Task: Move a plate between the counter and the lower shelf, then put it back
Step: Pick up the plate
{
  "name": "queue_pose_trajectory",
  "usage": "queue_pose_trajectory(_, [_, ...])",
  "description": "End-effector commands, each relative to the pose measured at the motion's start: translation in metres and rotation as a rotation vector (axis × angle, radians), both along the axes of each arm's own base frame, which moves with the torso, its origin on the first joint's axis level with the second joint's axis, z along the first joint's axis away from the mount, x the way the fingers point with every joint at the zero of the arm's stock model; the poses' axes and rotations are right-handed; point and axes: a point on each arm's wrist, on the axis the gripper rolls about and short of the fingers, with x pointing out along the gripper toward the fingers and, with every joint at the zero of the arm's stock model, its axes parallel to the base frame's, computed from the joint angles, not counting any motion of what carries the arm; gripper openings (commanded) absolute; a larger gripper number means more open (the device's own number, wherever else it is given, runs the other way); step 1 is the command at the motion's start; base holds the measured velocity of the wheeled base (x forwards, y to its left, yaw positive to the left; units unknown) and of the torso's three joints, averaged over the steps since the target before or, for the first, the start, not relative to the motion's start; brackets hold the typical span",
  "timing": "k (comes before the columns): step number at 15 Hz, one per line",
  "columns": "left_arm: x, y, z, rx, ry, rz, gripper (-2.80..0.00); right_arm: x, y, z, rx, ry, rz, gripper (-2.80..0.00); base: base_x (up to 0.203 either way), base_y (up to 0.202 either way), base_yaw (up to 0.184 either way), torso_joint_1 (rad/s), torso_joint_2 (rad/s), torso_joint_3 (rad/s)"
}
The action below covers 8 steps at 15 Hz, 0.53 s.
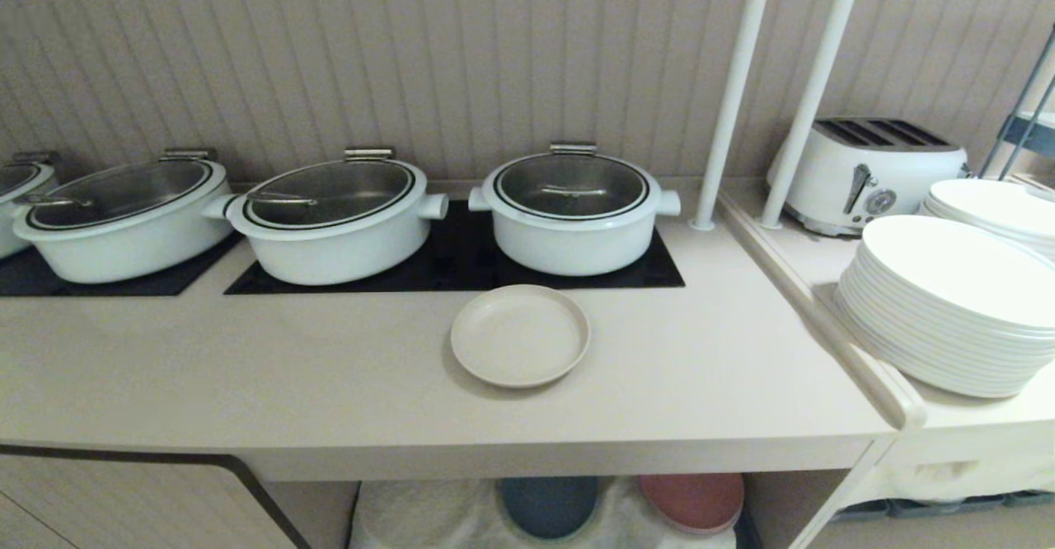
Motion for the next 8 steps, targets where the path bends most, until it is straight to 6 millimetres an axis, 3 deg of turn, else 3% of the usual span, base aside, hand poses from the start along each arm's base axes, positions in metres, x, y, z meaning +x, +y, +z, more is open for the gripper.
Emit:
queue_pose_trajectory(1, [0.0, 0.0, 0.0, -0.001, 0.0, 0.001, -2.8, 0.0, 0.0, 0.0, -0.017, -0.001, -0.001, -2.8, 0.0, 0.0, 0.0, 0.0, 0.0, 0.0])
queue_pose_trajectory(4, [0.0, 0.0, 0.0, -0.001, 0.0, 0.001, -2.8, -0.002, 0.001, 0.006, -0.014, -0.013, 0.027, -2.8, 0.0, 0.0, 0.0, 0.0, 0.0, 0.0])
queue_pose_trajectory(8, [0.0, 0.0, 0.0, -0.001, 0.0, 0.001, -2.8, -0.018, 0.002, 0.043, -0.024, 0.003, 0.101, -2.8, 0.0, 0.0, 0.0, 0.0, 0.0, 0.0])
